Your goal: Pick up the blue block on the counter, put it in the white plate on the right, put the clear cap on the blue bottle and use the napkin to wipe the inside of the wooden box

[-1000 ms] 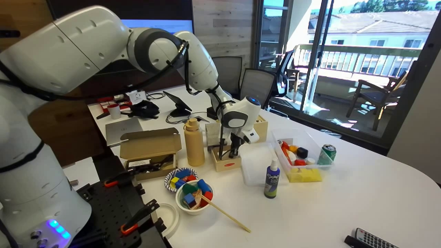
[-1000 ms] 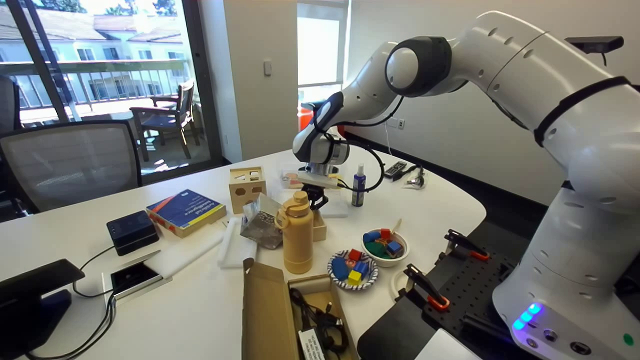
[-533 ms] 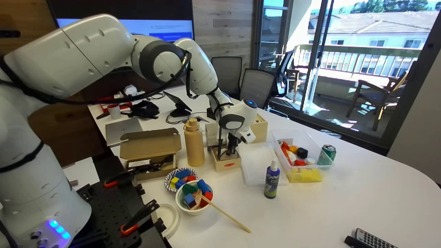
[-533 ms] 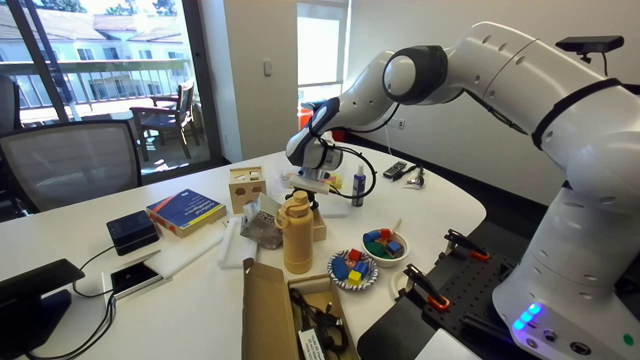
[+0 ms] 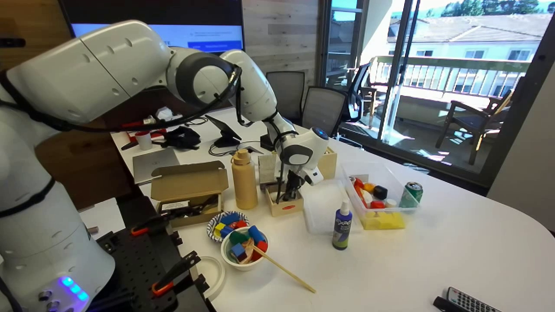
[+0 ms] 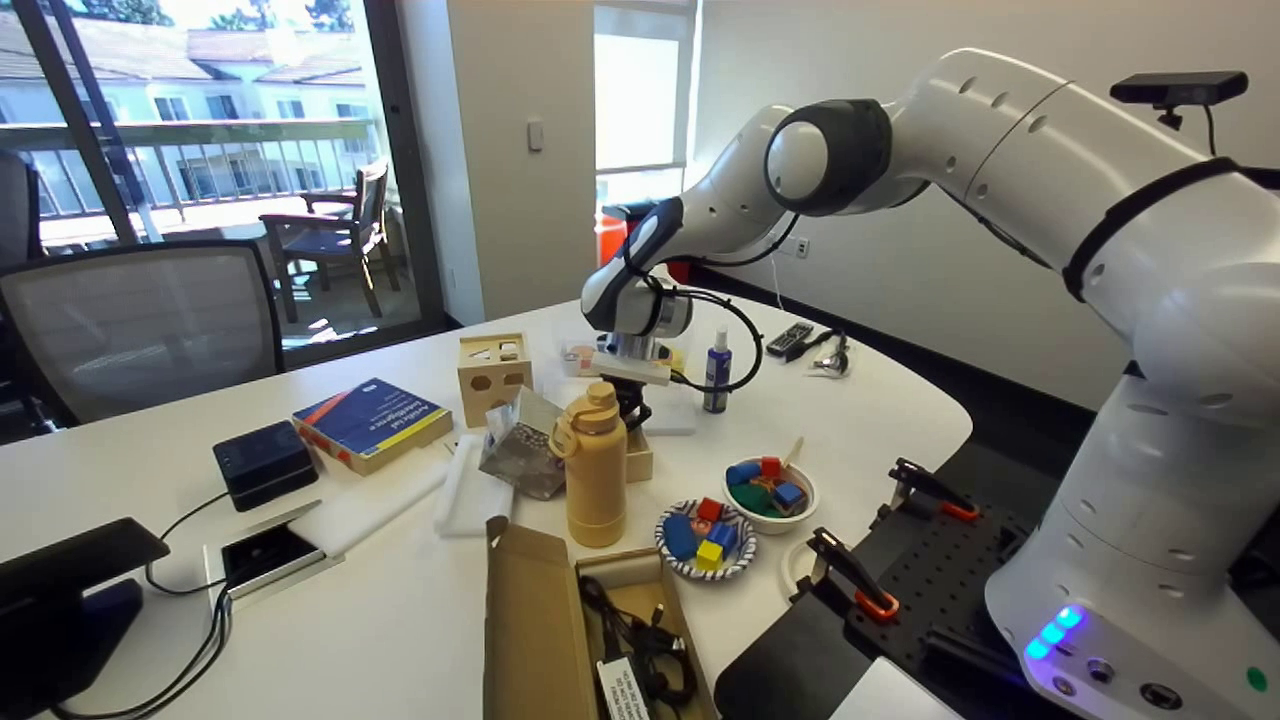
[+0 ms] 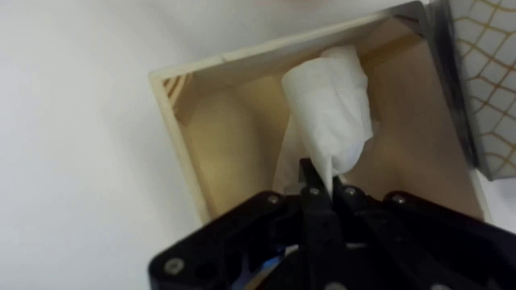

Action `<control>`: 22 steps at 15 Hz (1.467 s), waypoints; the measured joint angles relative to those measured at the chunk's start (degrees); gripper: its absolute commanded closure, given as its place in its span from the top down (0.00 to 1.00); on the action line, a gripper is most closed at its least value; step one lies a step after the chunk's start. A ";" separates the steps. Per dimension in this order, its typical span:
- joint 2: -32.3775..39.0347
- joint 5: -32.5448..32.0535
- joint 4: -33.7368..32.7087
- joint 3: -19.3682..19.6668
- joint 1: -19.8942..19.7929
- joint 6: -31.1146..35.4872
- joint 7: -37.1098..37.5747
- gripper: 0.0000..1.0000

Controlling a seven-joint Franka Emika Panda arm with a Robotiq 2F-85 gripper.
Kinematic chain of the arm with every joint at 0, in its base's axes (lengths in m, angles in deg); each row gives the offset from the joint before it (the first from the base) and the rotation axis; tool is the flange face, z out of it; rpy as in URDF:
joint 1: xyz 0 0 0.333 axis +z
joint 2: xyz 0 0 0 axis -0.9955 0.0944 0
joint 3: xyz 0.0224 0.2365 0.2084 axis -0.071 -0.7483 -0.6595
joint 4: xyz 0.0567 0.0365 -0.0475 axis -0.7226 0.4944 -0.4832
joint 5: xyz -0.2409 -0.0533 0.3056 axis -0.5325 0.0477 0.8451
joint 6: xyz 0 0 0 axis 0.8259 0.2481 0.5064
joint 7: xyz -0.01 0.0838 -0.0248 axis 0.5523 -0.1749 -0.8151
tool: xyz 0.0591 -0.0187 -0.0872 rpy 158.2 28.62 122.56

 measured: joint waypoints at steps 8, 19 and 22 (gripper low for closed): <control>0.46 0.00 0.02 3.02 2.10 8.25 4.86 0.01; 1.11 -1.09 -0.13 2.86 2.65 2.63 5.68 0.01; 1.00 -1.49 -0.10 5.47 4.73 3.90 9.05 0.01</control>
